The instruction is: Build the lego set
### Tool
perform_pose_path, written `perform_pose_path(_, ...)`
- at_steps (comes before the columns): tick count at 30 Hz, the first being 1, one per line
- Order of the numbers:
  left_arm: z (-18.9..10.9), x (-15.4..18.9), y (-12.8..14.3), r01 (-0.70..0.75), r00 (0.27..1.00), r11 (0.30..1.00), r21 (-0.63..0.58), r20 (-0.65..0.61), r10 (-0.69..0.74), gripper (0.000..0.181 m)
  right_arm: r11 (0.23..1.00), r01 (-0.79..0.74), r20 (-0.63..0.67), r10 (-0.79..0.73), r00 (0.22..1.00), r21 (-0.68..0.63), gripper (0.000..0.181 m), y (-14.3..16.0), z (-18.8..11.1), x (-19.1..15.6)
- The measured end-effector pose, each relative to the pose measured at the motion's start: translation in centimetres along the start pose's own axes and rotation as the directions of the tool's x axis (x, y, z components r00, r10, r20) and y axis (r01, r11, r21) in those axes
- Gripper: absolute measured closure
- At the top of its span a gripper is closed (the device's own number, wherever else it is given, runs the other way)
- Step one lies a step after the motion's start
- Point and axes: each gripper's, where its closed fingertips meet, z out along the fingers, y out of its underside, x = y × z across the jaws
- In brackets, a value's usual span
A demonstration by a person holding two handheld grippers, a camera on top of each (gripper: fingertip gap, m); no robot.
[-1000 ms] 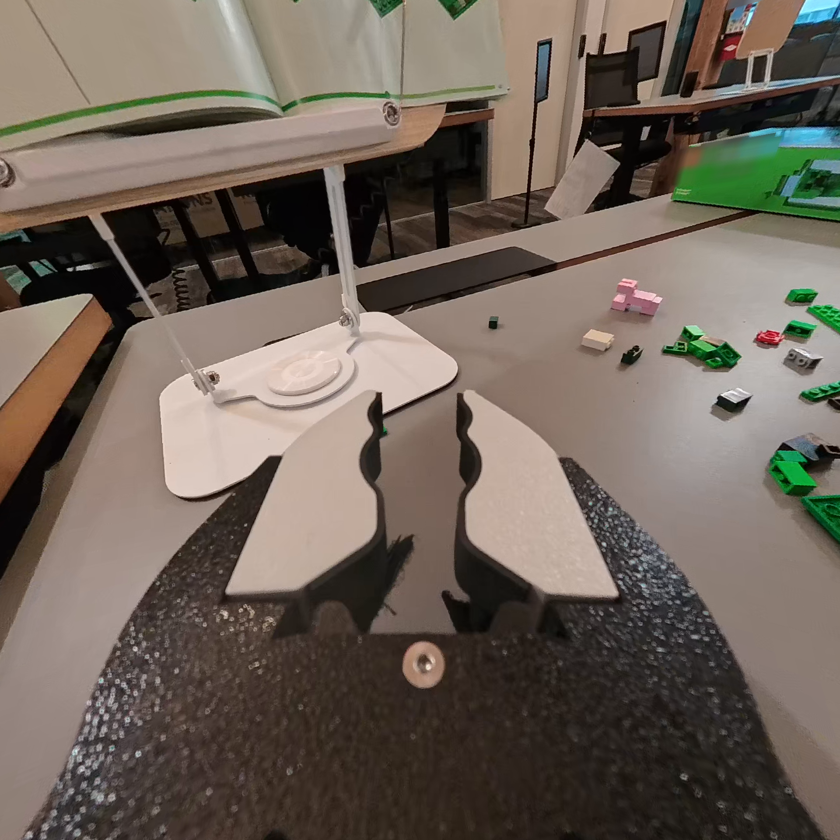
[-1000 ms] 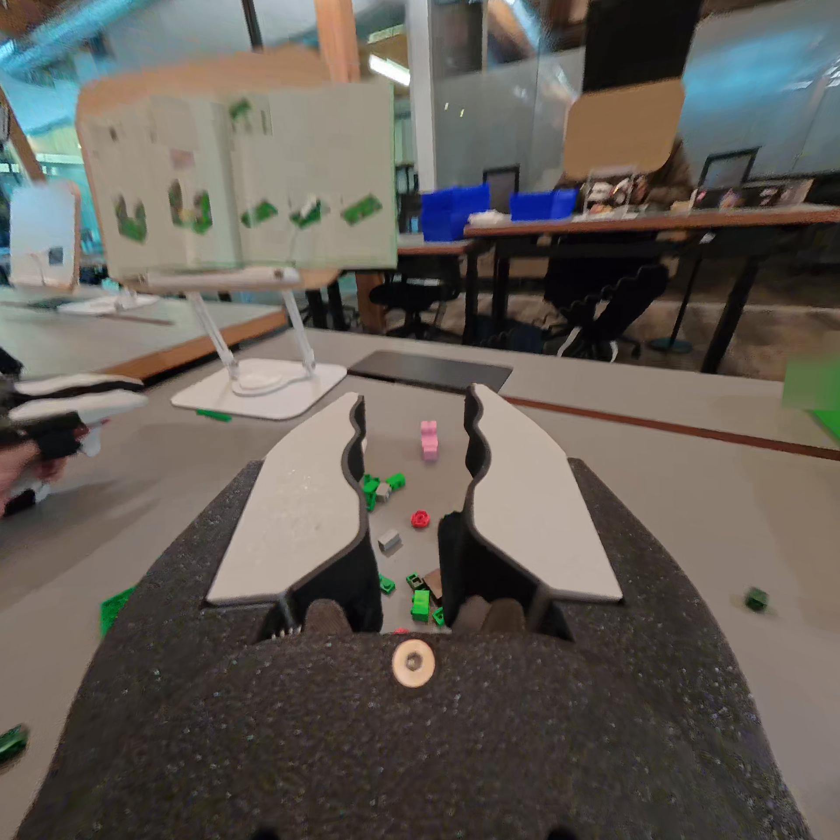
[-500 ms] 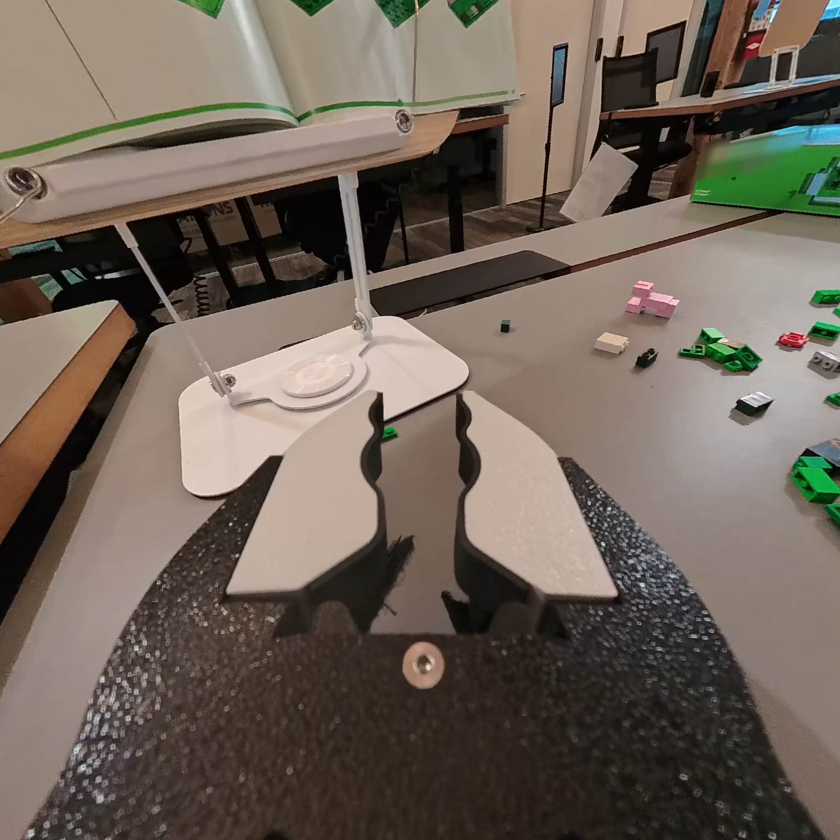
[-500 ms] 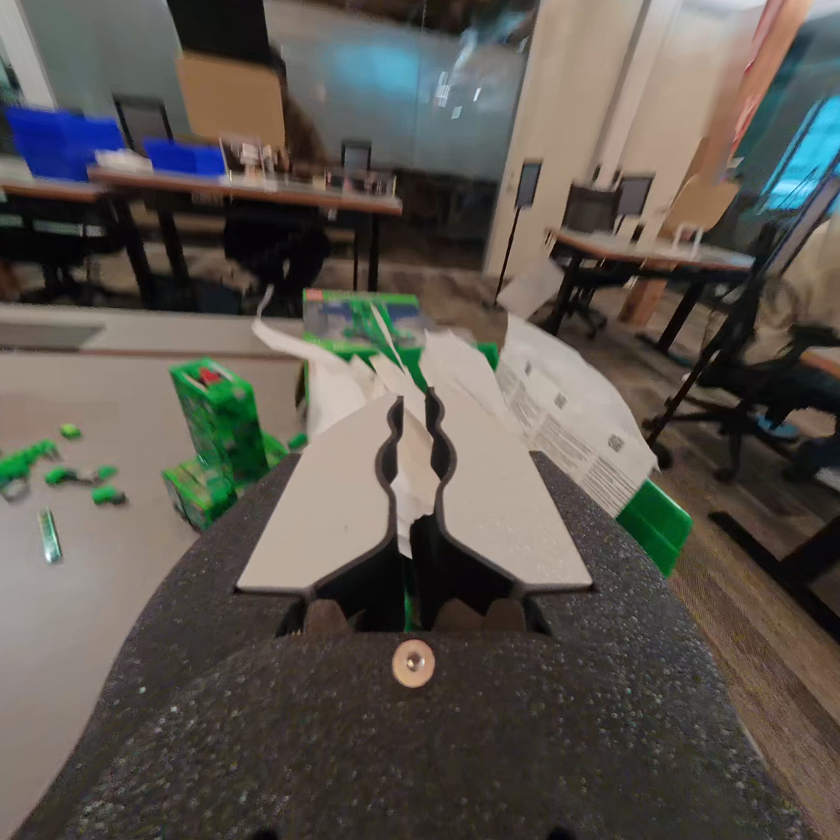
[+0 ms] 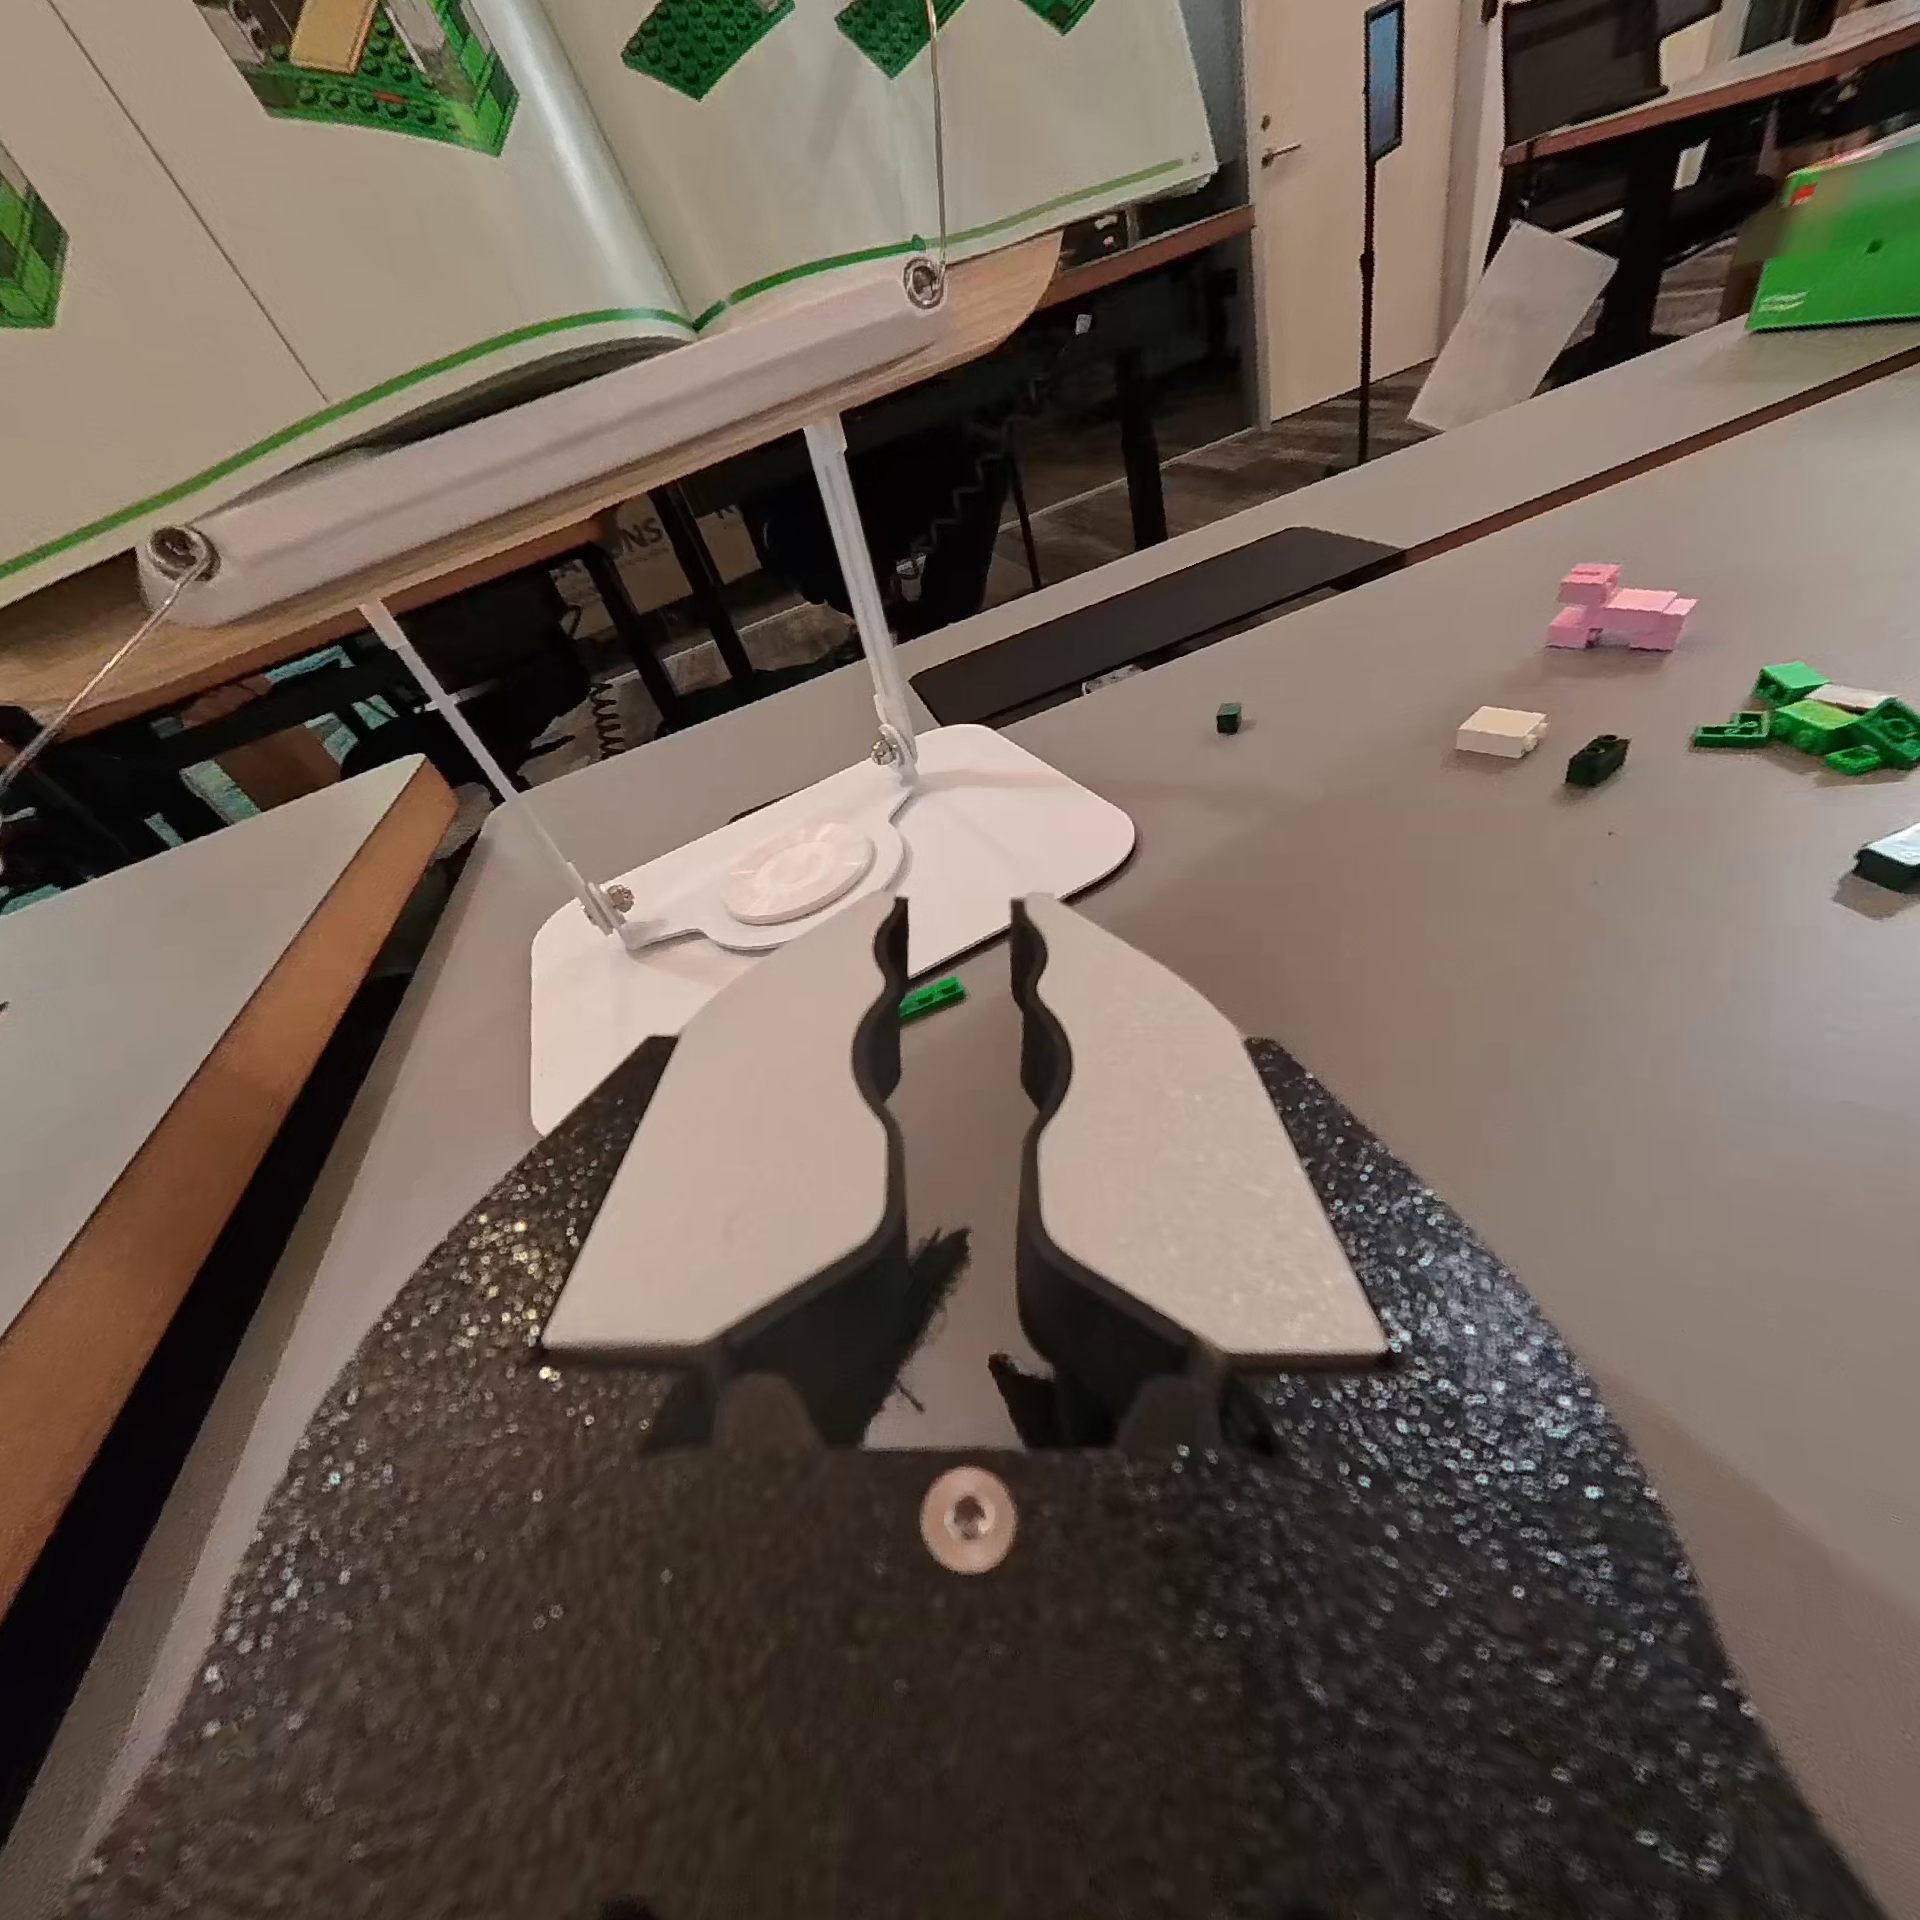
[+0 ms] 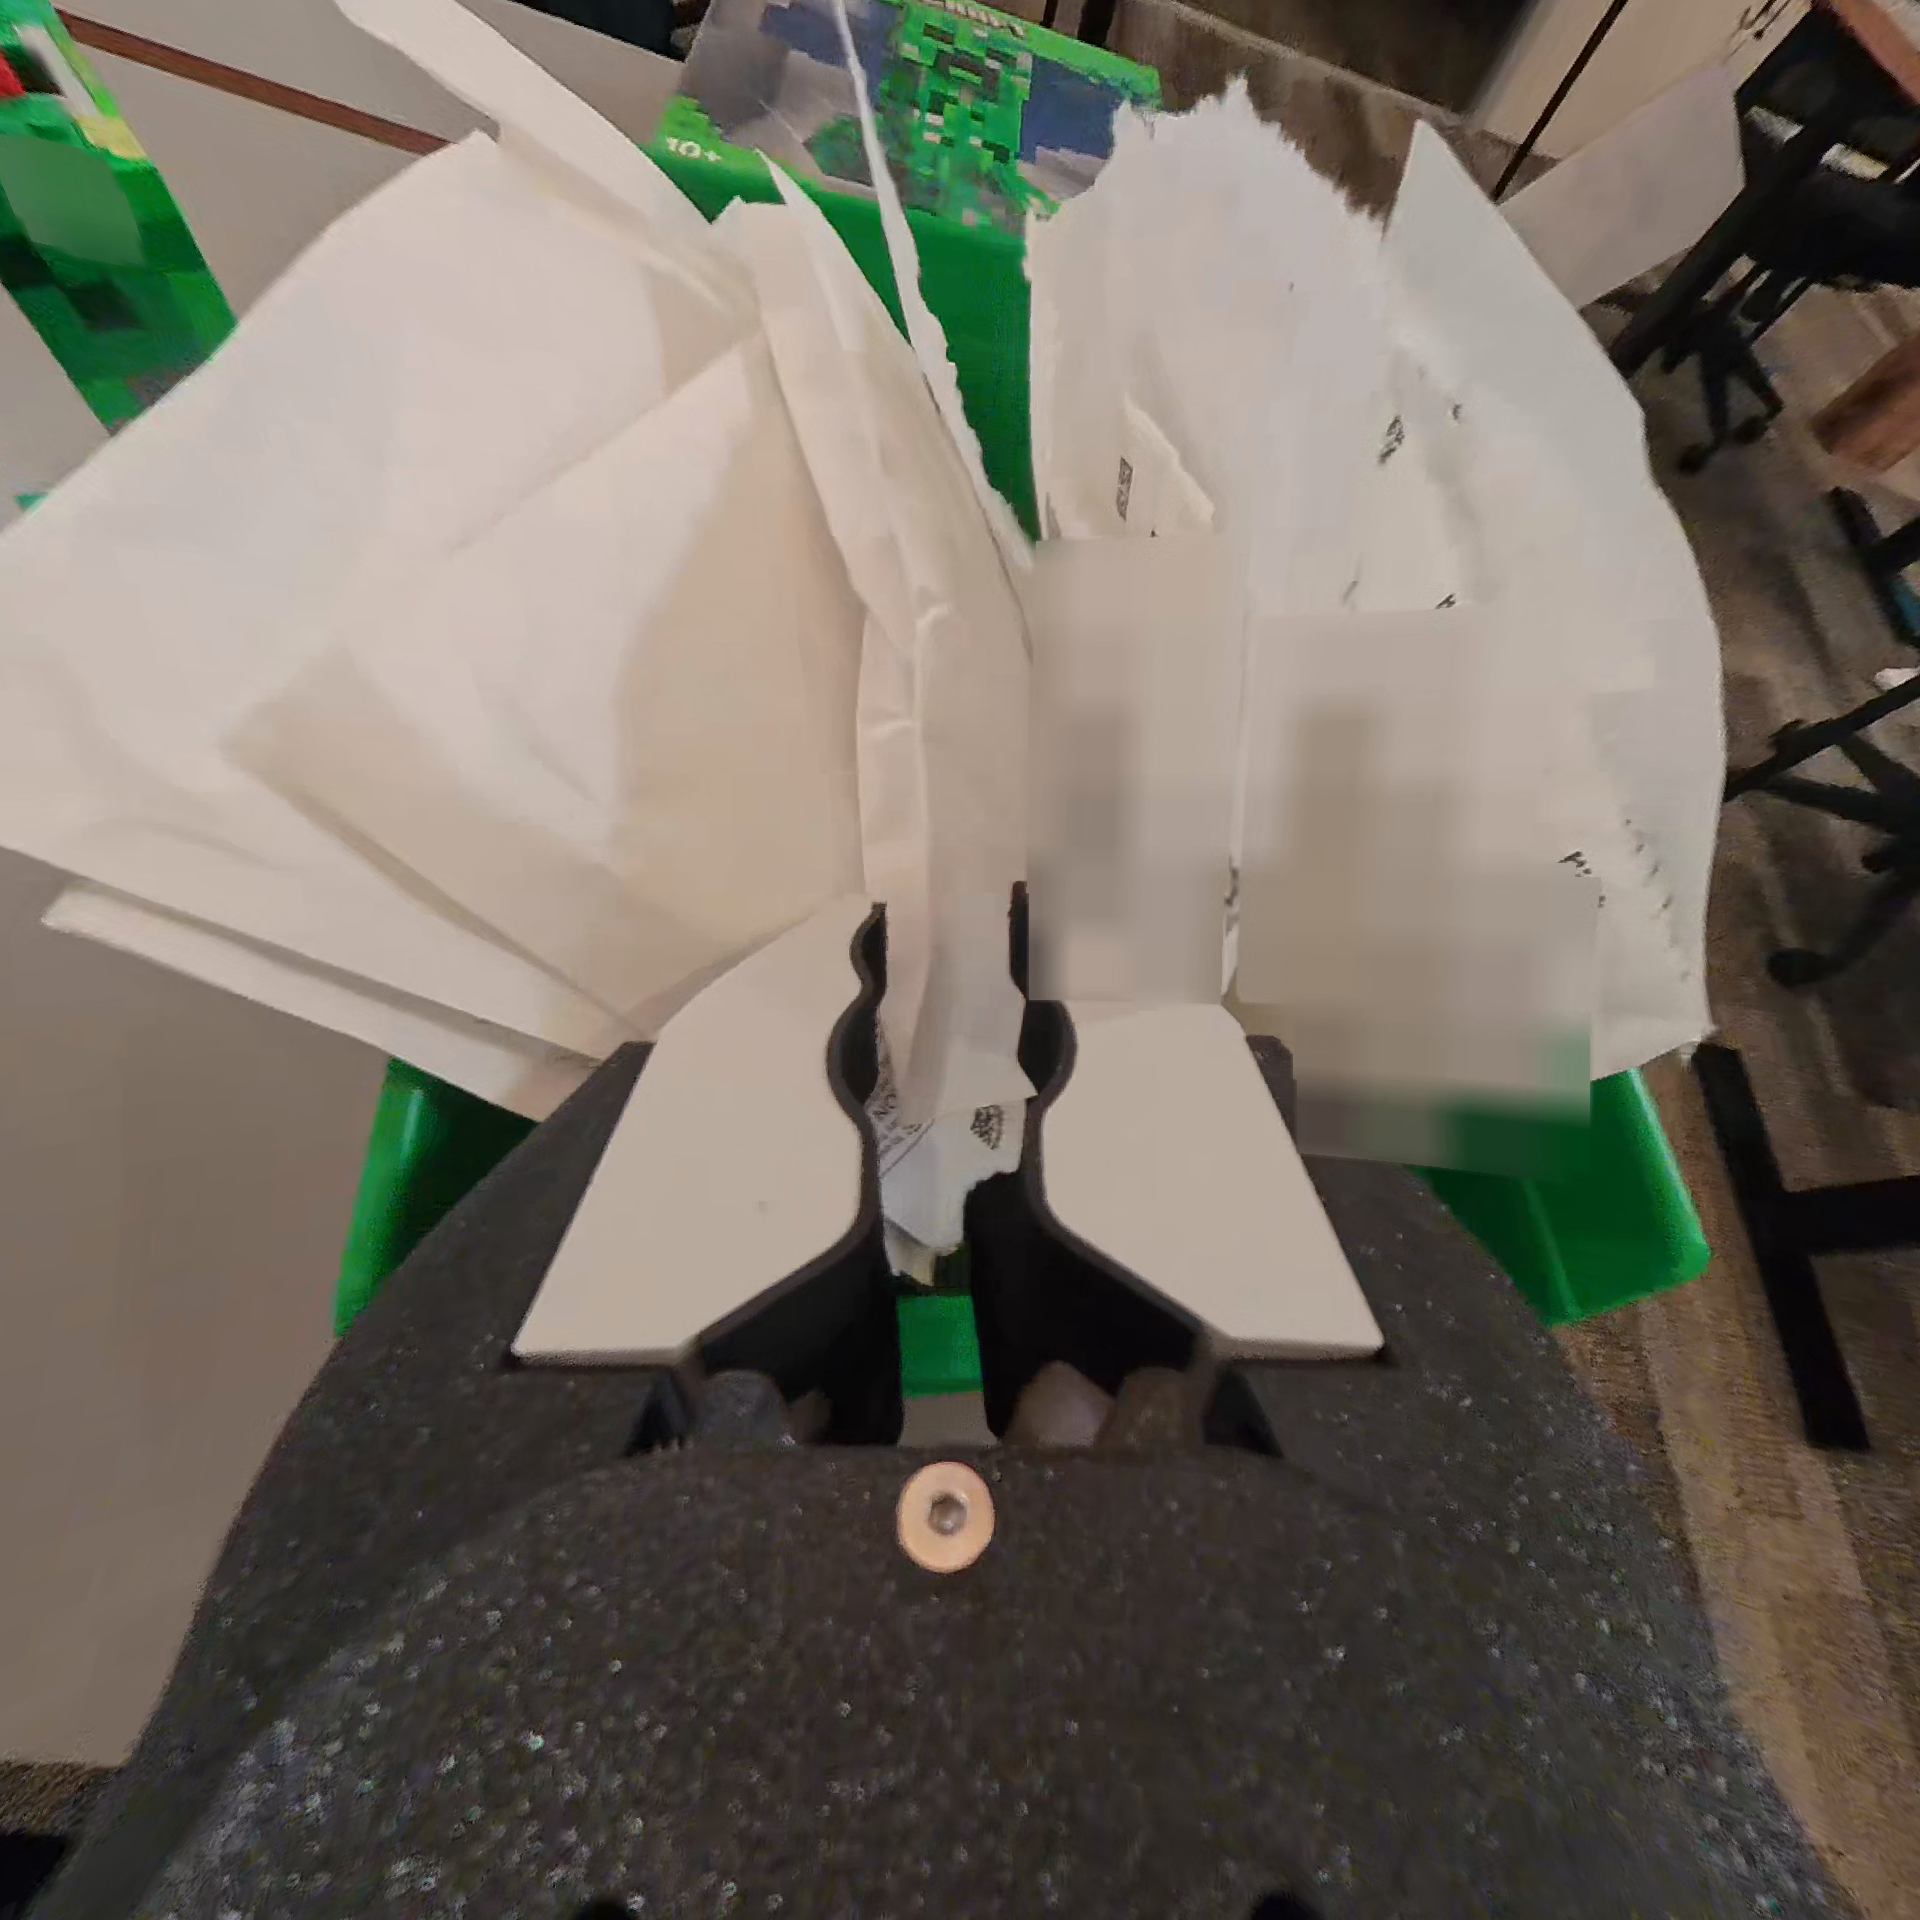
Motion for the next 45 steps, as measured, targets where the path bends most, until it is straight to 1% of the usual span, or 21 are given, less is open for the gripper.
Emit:
perform_pose_path(1, 0.0, 0.0, 0.1, -0.006, 1.0, 1.0, -0.004, 0.004, 0.006, 0.163, 1.0, 0.011, -0.018, -0.01, 1.0, 0.008, 0.153, 0.0, 0.1, 0.2)
perform_pose_path(5, 0.2, 0.2, 0.3, -0.041, 0.999, 0.999, -0.023, 0.016, 0.041, 0.166, 0.998, -0.009, -0.001, 0.009, 1.0, 0.056, 0.153, -1.2, 0.9, 0.0)
perform_pose_path(7, 0.3, 0.3, 0.4, -0.064, 0.998, 0.997, -0.034, 0.02, 0.064, 0.167, 0.999, -0.016, -0.002, 0.016, 1.0, 0.039, 0.152, -1.5, 1.6, 0.0)
perform_pose_path(9, 0.4, 0.5, 0.5, -0.087, 0.996, 0.995, -0.041, 0.021, 0.087, 0.168, 1.0, 0.001, -0.01, -0.001, 1.0, -0.008, 0.152, -1.4, 2.4, 0.0)
perform_pose_path(10, 0.4, 0.6, 0.5, -0.096, 0.995, 0.994, -0.042, 0.021, 0.097, 0.168, 0.999, 0.008, -0.014, -0.009, 1.0, -0.031, 0.156, -1.4, 2.7, -0.1)
perform_pose_path(11, 0.4, 0.7, 0.5, -0.103, 0.994, 0.994, -0.042, 0.022, 0.104, 0.168, 0.999, 0.017, -0.018, -0.017, 1.0, -0.046, 0.167, -1.4, 2.9, -0.1)
perform_pose_path(13, 0.3, 0.8, 0.5, -0.111, 0.993, 0.993, -0.042, 0.021, 0.112, 0.169, 0.999, 0.025, -0.075, -0.028, 0.997, -0.046, 0.178, -1.9, 2.6, 0.6)
perform_pose_path(15, 0.4, 0.8, 0.5, -0.113, 0.993, 0.993, -0.044, 0.019, 0.114, 0.169, 0.999, 0.032, -0.121, -0.035, 0.992, -0.028, 0.18, -2.7, 1.9, 1.1)
perform_pose_path(19, 0.4, 0.9, 0.6, -0.117, 0.993, 0.992, -0.046, 0.015, 0.117, 0.17, 0.996, 0.02, -0.137, -0.008, 0.99, 0.086, 0.18, -5.2, -0.6, 0.7)
perform_pose_path(23, 0.4, 1.2, 0.6, -0.131, 0.991, 0.99, -0.049, 0.004, 0.131, 0.17, 0.982, 0.058, -0.166, -0.028, 0.986, 0.181, 0.18, -7.8, -3.2, -0.1)
perform_pose_path(26, 0.3, 1.3, 0.6, -0.138, 0.99, 0.989, -0.044, 0.001, 0.138, 0.17, 0.953, 0.117, -0.214, -0.056, 0.975, 0.281, 0.18, -10.3, -5.8, -1.3)
perform_pose_path(30, 0.2, 1.3, 0.4, -0.126, 0.992, 0.992, -0.03, 0.002, 0.126, 0.17, 0.884, 0.193, -0.279, -0.075, 0.957, 0.425, 0.181, -13.9, -9.5, -3.5)
perform_pose_path(32, 0.0, 1.5, 0.0, -0.089, 0.996, 0.996, -0.017, -0.005, 0.089, 0.168, 0.838, 0.204, -0.257, -0.079, 0.963, 0.507, 0.18, -15.8, -11.2, -5.5)
perform_pose_path(34, -0.3, 2.3, -1.1, -0.051, 0.998, 0.999, 0.019, -0.035, 0.052, 0.164, 0.78, 0.185, -0.188, -0.088, 0.978, 0.598, 0.181, -17.8, -12.5, -8.1)
perform_pose_path(36, -0.7, 3.4, -3.5, -0.072, 0.996, 0.994, 0.082, -0.055, 0.076, 0.163, 0.731, 0.137, -0.082, -0.111, 0.99, 0.669, 0.18, -19.8, -13.0, -11.3)
perform_pose_path(39, -2.0, 6.1, -8.1, -0.095, 0.987, 0.973, 0.212, -0.108, 0.12, 0.162, 0.677, 0.021, 0.134, -0.176, 0.975, 0.736, 0.181, -22.6, -12.0, -17.8)
perform_pose_path(40, -2.6, 7.3, -9.7, -0.091, 0.982, 0.962, 0.256, -0.135, 0.129, 0.164, 0.666, -0.031, 0.223, -0.205, 0.953, 0.745, 0.181, -23.4, -11.4, -20.4)
perform_pose_path(42, -3.9, 9.5, -12.6, -0.076, 0.971, 0.937, 0.341, -0.187, 0.147, 0.18, 0.663, -0.123, 0.376, -0.253, 0.891, 0.738, 0.181, -24.6, -9.6, -25.9)
perform_pose_path(44, -5.1, 11.6, -15.0, -0.042, 0.954, 0.914, 0.405, -0.255, 0.157, 0.181, 0.688, -0.184, 0.497, -0.287, 0.819, 0.702, 0.181, -24.9, -7.0, -31.7)
perform_pose_path(45, -5.6, 12.3, -15.8, -0.02, 0.947, 0.907, 0.42, -0.283, 0.152, 0.179, 0.699, -0.235, 0.572, -0.295, 0.765, 0.675, 0.181, -25.0, -6.1, -34.6)
